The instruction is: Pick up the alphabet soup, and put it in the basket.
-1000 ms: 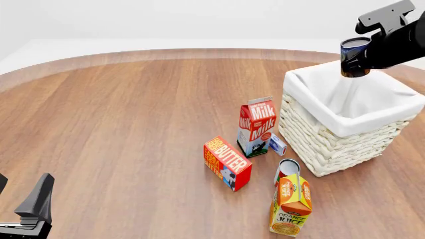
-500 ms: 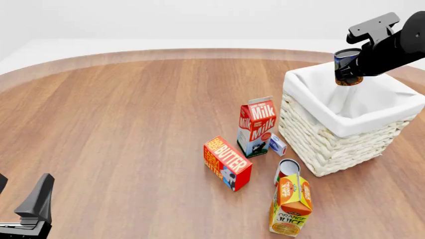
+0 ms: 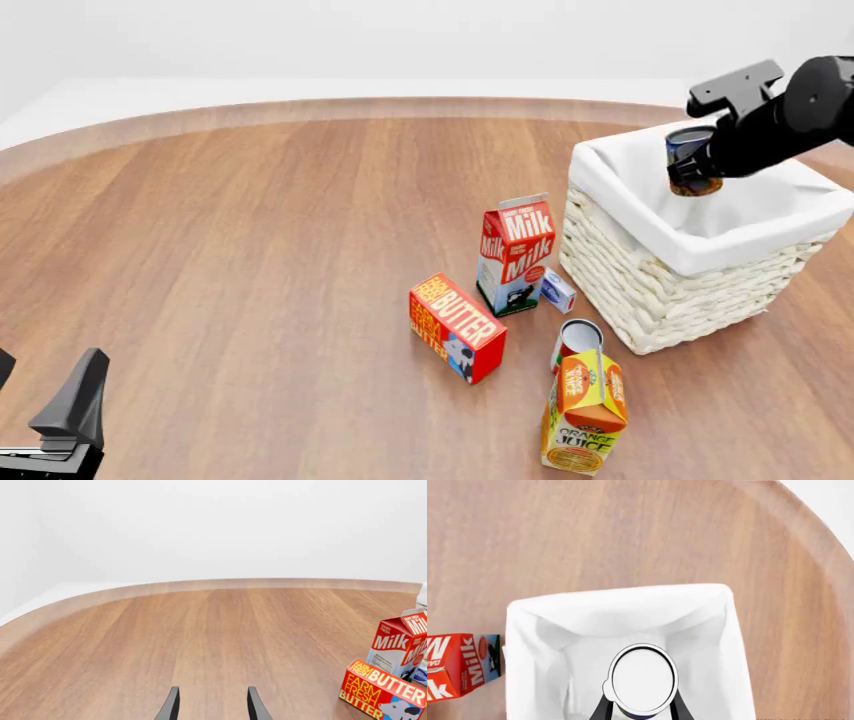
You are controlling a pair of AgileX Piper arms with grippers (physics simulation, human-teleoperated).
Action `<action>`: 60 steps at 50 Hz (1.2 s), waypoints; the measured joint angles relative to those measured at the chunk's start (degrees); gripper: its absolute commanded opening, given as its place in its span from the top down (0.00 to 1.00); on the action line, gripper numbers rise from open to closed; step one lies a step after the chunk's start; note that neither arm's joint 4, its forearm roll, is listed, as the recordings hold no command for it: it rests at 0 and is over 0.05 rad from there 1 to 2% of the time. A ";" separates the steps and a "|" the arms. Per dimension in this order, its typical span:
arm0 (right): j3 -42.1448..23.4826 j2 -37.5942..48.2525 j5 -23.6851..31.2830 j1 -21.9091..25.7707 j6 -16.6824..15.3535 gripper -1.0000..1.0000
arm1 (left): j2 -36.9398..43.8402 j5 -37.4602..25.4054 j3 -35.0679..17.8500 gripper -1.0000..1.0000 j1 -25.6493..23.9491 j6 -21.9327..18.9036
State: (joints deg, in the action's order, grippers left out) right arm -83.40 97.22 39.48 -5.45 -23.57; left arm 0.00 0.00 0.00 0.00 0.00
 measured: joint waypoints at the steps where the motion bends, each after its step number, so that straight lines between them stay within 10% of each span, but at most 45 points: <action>1: 0.10 0.06 -0.06 -0.03 0.00 1.00 | 0.00 0.00 0.00 0.00 0.00 0.00; 37: 2.85 2.45 -1.79 -0.68 0.40 1.00 | 0.00 0.00 0.00 0.00 0.00 0.00; 38: 2.88 2.44 -1.78 -0.65 0.43 0.00 | 0.00 0.00 0.00 0.00 0.00 0.00; 60: 2.85 0.50 -1.42 0.19 3.49 0.00 | 0.00 0.00 0.00 0.00 0.00 0.00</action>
State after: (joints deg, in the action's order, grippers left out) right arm -80.55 97.72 38.07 -5.26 -20.08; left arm 0.00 0.00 0.00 0.00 0.00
